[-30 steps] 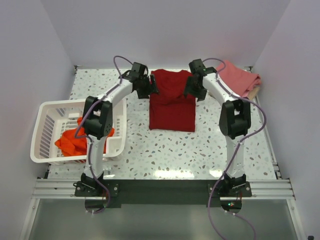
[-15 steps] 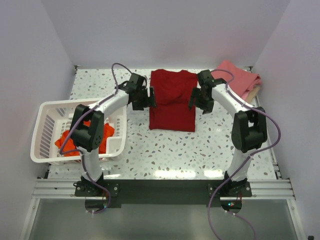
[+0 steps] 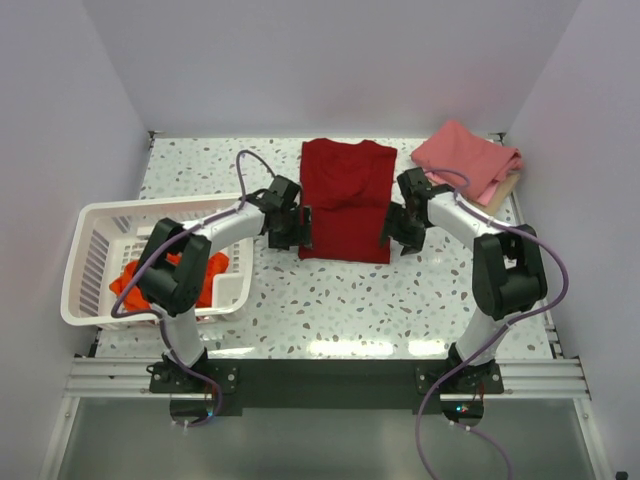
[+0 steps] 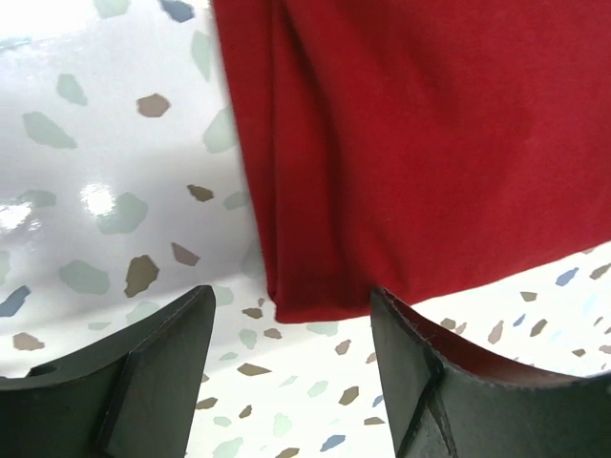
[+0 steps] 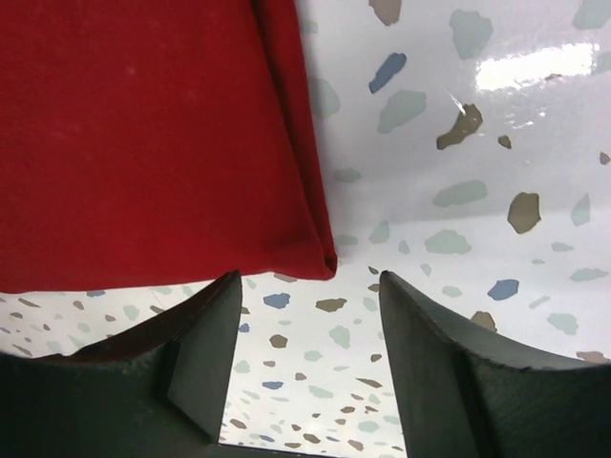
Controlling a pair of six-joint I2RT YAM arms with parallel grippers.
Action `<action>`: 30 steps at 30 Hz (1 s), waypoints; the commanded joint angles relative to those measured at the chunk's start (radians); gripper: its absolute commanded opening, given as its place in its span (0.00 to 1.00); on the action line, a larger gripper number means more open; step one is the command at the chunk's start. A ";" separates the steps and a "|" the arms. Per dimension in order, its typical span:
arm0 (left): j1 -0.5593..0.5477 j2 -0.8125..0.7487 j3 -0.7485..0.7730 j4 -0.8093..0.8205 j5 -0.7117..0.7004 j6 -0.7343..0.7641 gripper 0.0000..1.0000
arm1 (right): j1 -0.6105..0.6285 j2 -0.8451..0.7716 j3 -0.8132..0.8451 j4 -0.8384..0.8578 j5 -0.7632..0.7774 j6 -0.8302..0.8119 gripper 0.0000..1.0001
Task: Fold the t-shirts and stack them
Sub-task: Fold the tshirt
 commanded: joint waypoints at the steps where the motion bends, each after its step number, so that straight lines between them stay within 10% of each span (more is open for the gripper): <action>1: 0.001 -0.059 -0.020 0.036 -0.052 0.003 0.70 | 0.001 -0.034 -0.012 0.068 -0.045 0.016 0.61; 30: 0.001 -0.056 -0.142 0.155 0.080 -0.071 0.24 | 0.013 0.046 -0.115 0.114 -0.088 0.022 0.26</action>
